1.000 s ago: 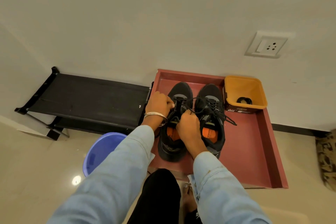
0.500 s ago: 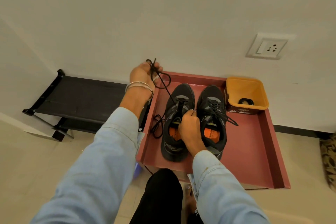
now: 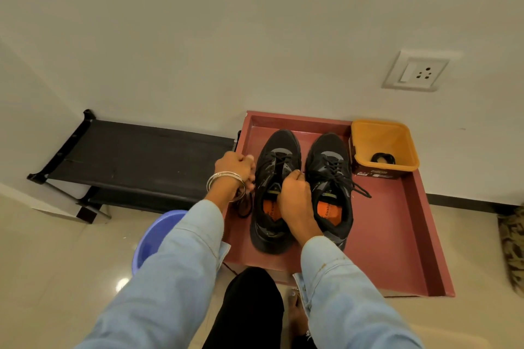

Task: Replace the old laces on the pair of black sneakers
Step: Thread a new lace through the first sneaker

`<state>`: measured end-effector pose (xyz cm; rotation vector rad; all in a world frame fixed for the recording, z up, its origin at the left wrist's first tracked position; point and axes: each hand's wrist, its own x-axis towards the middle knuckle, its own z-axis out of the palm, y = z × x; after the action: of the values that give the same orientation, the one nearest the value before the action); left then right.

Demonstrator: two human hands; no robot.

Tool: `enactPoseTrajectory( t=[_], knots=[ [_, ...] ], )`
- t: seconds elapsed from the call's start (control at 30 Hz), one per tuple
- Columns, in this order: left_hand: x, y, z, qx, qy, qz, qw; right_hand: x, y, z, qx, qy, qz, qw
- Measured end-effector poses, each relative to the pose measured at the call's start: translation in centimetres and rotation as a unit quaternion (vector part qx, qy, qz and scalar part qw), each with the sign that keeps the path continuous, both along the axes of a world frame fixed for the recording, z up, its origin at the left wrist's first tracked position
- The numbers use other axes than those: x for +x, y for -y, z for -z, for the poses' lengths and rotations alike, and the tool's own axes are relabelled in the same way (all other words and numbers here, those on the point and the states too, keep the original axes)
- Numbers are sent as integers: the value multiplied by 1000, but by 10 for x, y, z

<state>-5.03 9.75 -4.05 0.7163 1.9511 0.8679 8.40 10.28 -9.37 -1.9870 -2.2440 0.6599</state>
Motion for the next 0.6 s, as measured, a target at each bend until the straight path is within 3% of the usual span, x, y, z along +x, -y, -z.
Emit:
enactPoseTrajectory(
  t=[0.1, 0.17, 0.33, 0.6],
  knots=[
    [7, -2, 16, -31, -203, 91, 974, 0, 0, 0, 3, -7, -3, 1000],
    [14, -5, 18, -34, -277, 136, 950, 0, 0, 0, 5, -11, 2, 1000],
    [12, -14, 26, -16, -302, 141, 943, 0, 1, 1, 10, -14, 1, 1000],
    [2, -23, 12, 1, -254, 138, 957, 0, 2, -1, 8, -16, 7, 1000]
  ],
)
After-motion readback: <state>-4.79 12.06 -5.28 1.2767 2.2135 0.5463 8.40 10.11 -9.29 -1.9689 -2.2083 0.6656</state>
